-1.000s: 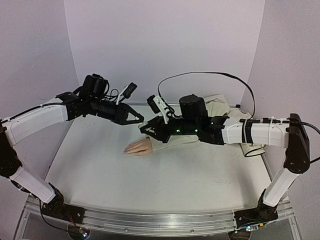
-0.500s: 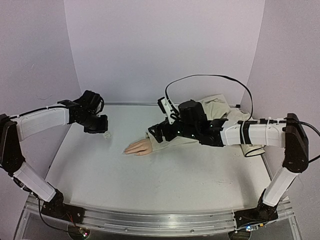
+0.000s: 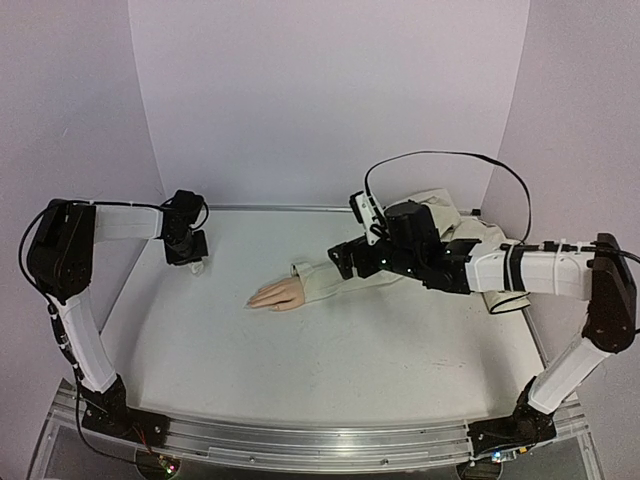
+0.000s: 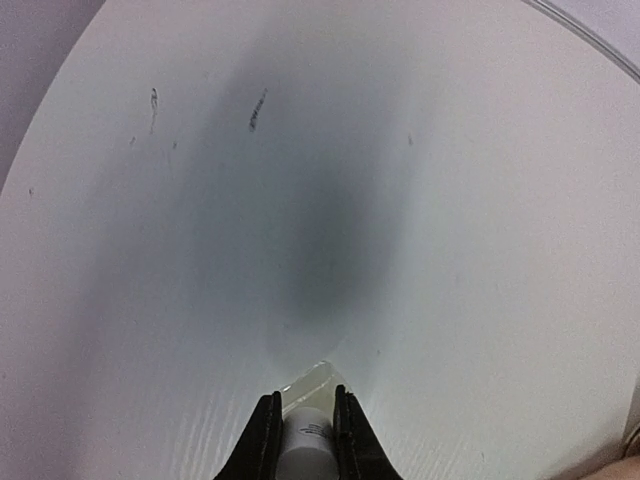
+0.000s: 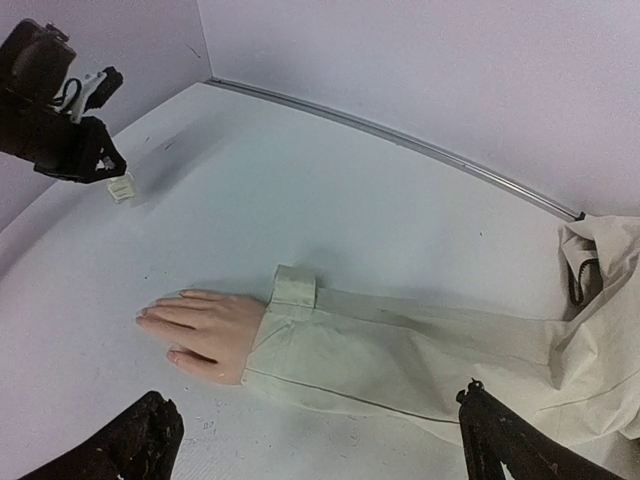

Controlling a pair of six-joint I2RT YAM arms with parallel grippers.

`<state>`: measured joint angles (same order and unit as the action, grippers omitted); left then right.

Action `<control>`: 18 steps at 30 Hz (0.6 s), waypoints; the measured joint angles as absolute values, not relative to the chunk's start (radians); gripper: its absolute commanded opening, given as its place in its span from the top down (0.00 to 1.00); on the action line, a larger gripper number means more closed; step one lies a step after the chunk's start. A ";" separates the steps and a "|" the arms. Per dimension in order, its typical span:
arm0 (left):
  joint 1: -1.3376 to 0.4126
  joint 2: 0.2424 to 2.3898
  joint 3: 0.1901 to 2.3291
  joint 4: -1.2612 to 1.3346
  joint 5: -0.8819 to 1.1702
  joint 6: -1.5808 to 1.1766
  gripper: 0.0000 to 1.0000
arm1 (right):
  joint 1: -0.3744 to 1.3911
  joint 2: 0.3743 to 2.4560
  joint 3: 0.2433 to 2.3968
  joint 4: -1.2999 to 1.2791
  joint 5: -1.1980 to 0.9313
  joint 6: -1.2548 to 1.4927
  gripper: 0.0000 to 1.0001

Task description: Paint the nails

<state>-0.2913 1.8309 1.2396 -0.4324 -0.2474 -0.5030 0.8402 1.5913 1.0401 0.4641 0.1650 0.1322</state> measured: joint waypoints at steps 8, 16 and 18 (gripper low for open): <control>-0.254 1.965 1.400 -0.407 -0.319 -0.471 0.95 | 0.817 1.510 0.999 0.463 0.173 0.147 0.02; -0.252 2.060 1.450 -0.403 -0.351 -0.464 0.92 | 0.802 1.505 0.999 0.463 0.175 0.151 0.02; -0.252 2.070 1.457 -0.400 -0.361 -0.462 0.83 | 0.800 1.503 0.999 0.463 0.175 0.152 0.02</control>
<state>-0.2516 2.0697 1.4574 -0.3996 -0.3614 -0.4618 0.8001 1.5032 0.9989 0.4629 0.1753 0.1524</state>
